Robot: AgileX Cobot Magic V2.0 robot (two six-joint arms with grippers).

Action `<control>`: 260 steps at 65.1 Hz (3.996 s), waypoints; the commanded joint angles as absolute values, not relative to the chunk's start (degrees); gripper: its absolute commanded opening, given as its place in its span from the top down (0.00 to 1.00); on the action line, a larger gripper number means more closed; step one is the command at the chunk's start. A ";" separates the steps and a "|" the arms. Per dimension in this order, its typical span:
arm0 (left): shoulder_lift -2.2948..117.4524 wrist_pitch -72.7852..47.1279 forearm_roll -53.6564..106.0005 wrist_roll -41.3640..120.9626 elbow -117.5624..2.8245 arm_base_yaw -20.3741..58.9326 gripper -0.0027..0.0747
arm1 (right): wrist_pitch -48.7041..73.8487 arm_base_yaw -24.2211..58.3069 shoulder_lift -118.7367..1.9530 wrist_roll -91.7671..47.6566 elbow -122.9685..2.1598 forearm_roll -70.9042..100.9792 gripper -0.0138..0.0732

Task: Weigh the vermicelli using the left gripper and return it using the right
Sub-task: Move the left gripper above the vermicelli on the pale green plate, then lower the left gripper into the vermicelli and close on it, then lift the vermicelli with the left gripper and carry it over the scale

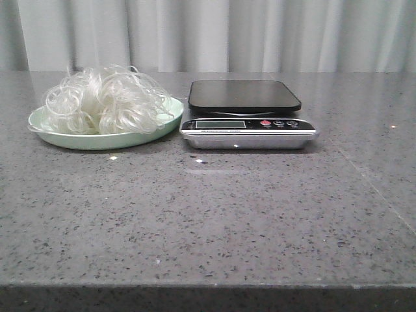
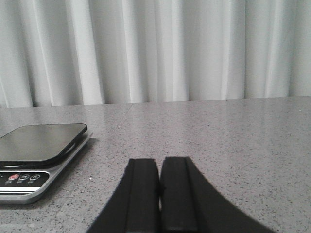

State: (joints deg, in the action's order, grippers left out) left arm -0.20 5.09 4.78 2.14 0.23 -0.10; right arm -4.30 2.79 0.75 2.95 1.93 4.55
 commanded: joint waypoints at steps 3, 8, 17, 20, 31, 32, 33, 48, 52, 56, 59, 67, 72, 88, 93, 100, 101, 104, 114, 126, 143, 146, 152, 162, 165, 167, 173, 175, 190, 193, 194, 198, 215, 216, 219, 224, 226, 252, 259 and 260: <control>-1.37 19.46 5.06 1.49 0.16 0.19 0.80 | -8.96 2.83 1.52 2.76 1.14 4.50 0.65; -0.80 18.64 5.06 1.26 -2.12 0.33 0.80 | -8.96 2.83 1.57 2.76 1.14 4.50 0.65; 1.43 9.75 4.82 1.26 -8.78 0.33 0.80 | -8.96 2.92 1.56 2.76 1.14 4.50 0.65; 3.11 7.22 4.58 1.26 -12.66 0.33 0.80 | -8.96 3.13 1.56 2.76 1.14 4.50 0.65; 11.14 1.02 4.68 1.26 -21.95 0.33 0.80 | -8.96 3.81 1.56 2.76 1.14 4.50 0.65; 11.72 0.00 4.68 1.26 -22.47 0.33 0.80 | -8.96 3.81 1.56 2.76 1.14 4.50 0.65; 12.26 -0.90 4.68 1.26 -22.95 0.33 0.80 | -8.96 3.81 1.56 2.76 1.14 4.50 0.65; 16.83 -10.63 8.36 1.26 -24.50 0.33 0.80 | -8.96 3.81 1.56 2.76 1.14 4.50 0.65; 17.62 -10.33 8.95 1.17 -24.50 0.33 0.80 | -8.96 3.81 1.56 2.76 1.14 4.50 0.65; 18.07 -9.13 11.38 1.17 -24.50 0.33 0.80 | -8.96 3.81 1.56 2.76 1.14 4.50 0.65; 18.67 -8.97 12.89 1.17 -24.85 0.33 0.80 | -8.96 3.81 1.56 2.76 1.14 4.50 0.65; 20.58 -8.86 12.88 1.17 -26.30 0.33 0.80 | -8.96 3.81 1.56 2.76 1.14 4.50 0.65; 22.11 -10.10 13.74 1.17 -27.75 0.33 0.76 | -8.96 3.81 1.56 2.76 1.14 4.50 0.65; 32.77 -19.07 13.63 5.13 -39.35 8.21 0.37 | -8.96 3.81 1.56 2.76 1.14 4.50 0.65; 38.11 -21.49 13.63 6.04 -43.96 11.64 0.31 | -8.96 3.81 1.56 2.76 1.14 4.50 0.65; 45.73 -24.69 13.63 6.04 -49.72 15.09 0.31 | -8.96 3.81 1.56 2.76 1.14 4.50 0.65; 46.80 -25.37 13.63 6.04 -50.49 15.75 0.31 | -8.96 3.81 1.56 2.76 1.14 4.50 0.65; 50.34 -26.41 13.63 6.04 -53.13 17.08 0.31 | -8.96 3.81 1.56 2.76 1.14 4.50 0.65; 62.69 -28.89 13.63 6.04 -60.90 22.00 0.31 | -8.96 3.81 1.56 2.76 1.14 4.50 0.65; 75.82 -36.08 13.63 6.04 -70.76 24.31 0.31 | -8.96 3.81 1.56 2.76 1.14 4.50 0.65; 88.46 -45.56 10.42 3.50 -79.76 24.19 0.31 | -8.96 3.81 1.56 2.76 1.14 4.50 0.65; 89.26 -46.54 9.39 2.43 -80.27 24.19 0.31 | -8.96 3.81 1.56 2.76 1.14 4.50 0.65; 91.16 -48.61 7.28 0.83 -81.14 24.19 0.31 | -8.96 3.81 1.56 2.76 1.14 4.50 0.65; 93.31 -52.04 7.16 0.69 -81.14 24.19 0.35 | -8.96 3.81 1.56 2.76 1.14 4.50 0.65; 93.94 -52.66 7.06 0.69 -81.14 24.19 0.43 | -8.96 3.81 1.56 2.76 1.14 4.50 0.65; 94.08 -52.66 7.06 0.69 -81.14 24.19 0.50 | -8.96 3.81 1.56 2.76 1.14 4.50 0.65; 94.08 -52.55 7.06 1.50 -81.52 24.19 0.83 | -8.96 3.81 1.56 2.76 1.14 4.50 0.65; 94.08 -52.95 7.06 1.78 -82.15 24.19 0.80 | -8.96 3.81 1.56 2.76 1.14 4.50 0.65; 93.36 -55.18 7.65 1.78 -91.62 24.74 0.80 | -8.96 3.81 1.56 2.76 1.14 4.50 0.65; 93.13 -55.45 7.65 1.78 -94.83 25.55 0.80 | -8.96 3.81 1.56 2.76 1.14 4.50 0.65; 93.13 -55.45 7.65 1.78 -95.31 25.66 0.80 | -8.96 3.81 1.56 2.76 1.14 4.50 0.65; 93.13 -55.74 7.65 1.78 -99.16 26.76 0.80 | -8.96 3.81 1.56 2.76 1.14 4.50 0.65; 94.16 -50.28 7.79 1.78 -108.01 33.35 0.80 | -8.96 3.81 1.56 2.76 1.14 4.50 0.65; 94.48 -49.88 7.79 1.78 -108.14 33.73 0.80 | -8.96 3.81 1.56 2.76 1.14 4.50 0.65; 95.50 -49.08 7.79 1.78 -108.54 34.89 0.80 | -8.96 3.81 1.56 2.76 1.14 4.50 0.65; 97.52 -49.08 7.79 1.78 -109.10 36.21 0.80 | -8.96 3.81 1.56 2.76 1.14 4.50 0.65; 98.60 -49.35 7.79 1.78 -109.08 36.66 0.80 | -8.96 3.81 1.56 2.76 1.14 4.50 0.65; 107.90 -52.21 11.15 1.78 -109.23 37.45 0.48 | -8.96 3.81 1.56 2.76 1.14 4.50 0.65; 107.80 -53.20 11.15 1.52 -110.57 37.34 0.38 | -8.96 3.81 1.56 2.76 1.14 4.50 0.65; 107.80 -53.55 11.15 1.25 -110.94 37.24 0.38 | -8.96 3.81 1.56 2.76 1.14 4.50 0.65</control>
